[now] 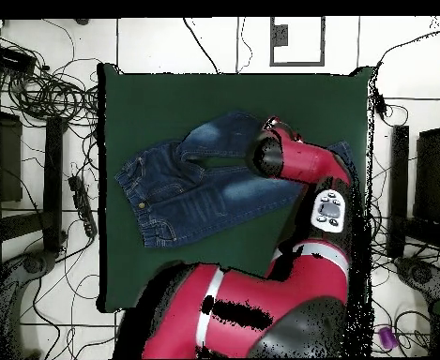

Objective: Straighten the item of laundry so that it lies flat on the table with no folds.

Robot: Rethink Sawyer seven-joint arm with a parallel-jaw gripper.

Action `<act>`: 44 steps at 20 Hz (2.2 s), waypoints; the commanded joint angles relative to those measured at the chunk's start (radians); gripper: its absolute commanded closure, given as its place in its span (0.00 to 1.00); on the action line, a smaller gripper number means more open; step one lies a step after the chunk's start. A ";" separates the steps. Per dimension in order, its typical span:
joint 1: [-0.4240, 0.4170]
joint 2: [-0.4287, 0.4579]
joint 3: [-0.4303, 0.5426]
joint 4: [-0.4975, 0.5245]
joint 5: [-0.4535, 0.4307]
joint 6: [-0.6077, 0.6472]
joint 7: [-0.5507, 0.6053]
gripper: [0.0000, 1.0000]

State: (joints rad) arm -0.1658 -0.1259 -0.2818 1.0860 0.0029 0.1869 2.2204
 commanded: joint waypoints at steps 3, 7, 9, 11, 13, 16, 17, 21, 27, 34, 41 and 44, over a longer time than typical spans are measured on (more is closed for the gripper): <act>-0.031 -0.040 0.156 0.189 -0.150 0.048 -0.046 0.00; -0.012 -0.071 0.158 0.201 -0.147 0.104 -0.004 0.00; -0.008 -0.087 0.166 0.212 -0.137 0.129 0.010 0.00; -0.008 -0.100 0.180 0.227 -0.124 0.142 0.020 0.00; -0.007 -0.102 0.193 0.236 -0.116 0.132 0.032 0.00; -0.021 -0.100 0.229 0.249 -0.120 0.097 0.032 0.00; -0.029 -0.098 0.244 0.255 -0.123 0.086 0.030 0.00; -0.069 -0.099 0.308 0.276 -0.134 0.057 0.015 0.00; -0.115 -0.126 0.389 0.323 -0.121 0.058 0.030 0.00; -0.138 -0.143 0.433 0.363 -0.030 0.178 0.105 0.00; -0.118 -0.093 0.375 0.310 -0.056 0.186 0.062 0.00; -0.112 -0.036 0.325 0.262 -0.080 0.203 0.045 0.00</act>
State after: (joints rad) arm -0.3273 -0.2834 0.0004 1.3053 -0.0762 0.2422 2.2204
